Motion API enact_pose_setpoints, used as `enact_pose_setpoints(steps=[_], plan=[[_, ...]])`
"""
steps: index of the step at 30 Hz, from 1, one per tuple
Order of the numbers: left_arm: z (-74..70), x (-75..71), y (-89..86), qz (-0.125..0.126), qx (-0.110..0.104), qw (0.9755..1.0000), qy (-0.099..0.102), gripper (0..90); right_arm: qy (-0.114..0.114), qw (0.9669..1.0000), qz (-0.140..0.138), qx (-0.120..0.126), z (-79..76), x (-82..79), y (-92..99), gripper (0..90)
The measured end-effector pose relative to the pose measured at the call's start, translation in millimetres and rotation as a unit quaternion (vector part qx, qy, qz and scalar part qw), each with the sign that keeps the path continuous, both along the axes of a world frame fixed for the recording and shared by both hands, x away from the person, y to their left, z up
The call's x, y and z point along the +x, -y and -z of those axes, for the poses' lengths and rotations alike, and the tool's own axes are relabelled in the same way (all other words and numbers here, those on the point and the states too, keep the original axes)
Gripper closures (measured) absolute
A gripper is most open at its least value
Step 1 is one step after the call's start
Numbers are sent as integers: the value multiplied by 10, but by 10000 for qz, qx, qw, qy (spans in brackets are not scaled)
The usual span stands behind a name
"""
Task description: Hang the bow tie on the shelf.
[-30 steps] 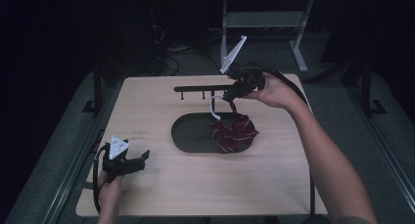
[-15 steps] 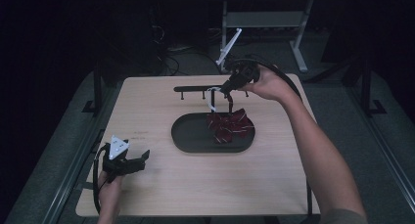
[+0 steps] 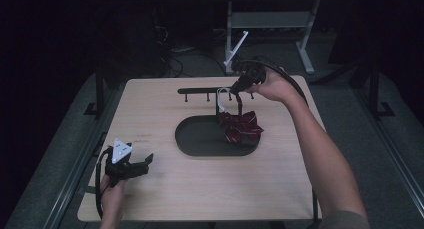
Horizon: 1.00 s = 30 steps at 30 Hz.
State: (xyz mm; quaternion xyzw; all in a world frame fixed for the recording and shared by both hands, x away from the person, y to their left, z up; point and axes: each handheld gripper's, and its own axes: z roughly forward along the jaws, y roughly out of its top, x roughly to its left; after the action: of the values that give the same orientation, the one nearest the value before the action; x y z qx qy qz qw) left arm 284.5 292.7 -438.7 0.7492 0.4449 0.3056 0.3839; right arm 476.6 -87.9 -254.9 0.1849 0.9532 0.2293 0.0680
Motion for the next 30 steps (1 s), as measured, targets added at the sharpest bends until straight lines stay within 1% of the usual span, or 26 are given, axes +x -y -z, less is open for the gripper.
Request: enact_pose_setpoints(steps=[5, 7, 13, 20, 25, 30], plan=[[-5, -4, -6, -8, 11, 10000, 0, 135, -11, 9999, 97, -73, 29, 33, 18, 834], [-4, -3, -5, -3, 13, 10000, -10, 135, -48, 9999, 118, -47, 46, 44, 32, 832], [-1, -2, 0, 9, 8, 10000, -2, 135, -105, 9998, 173, -75, 90, 66, 58, 831], [-1, -2, 0, 11, 7, 10000, 4, 135, -84, 9998, 150, -73, 100, 71, 68, 831], [-4, -5, -4, 5, 11, 10000, -5, 135, -114, 9998, 141, -56, 94, 63, 64, 831], [-6, -6, -10, -10, 13, 10000, 6, 136, -81, 9999, 128, -67, 92, 67, 67, 831]])
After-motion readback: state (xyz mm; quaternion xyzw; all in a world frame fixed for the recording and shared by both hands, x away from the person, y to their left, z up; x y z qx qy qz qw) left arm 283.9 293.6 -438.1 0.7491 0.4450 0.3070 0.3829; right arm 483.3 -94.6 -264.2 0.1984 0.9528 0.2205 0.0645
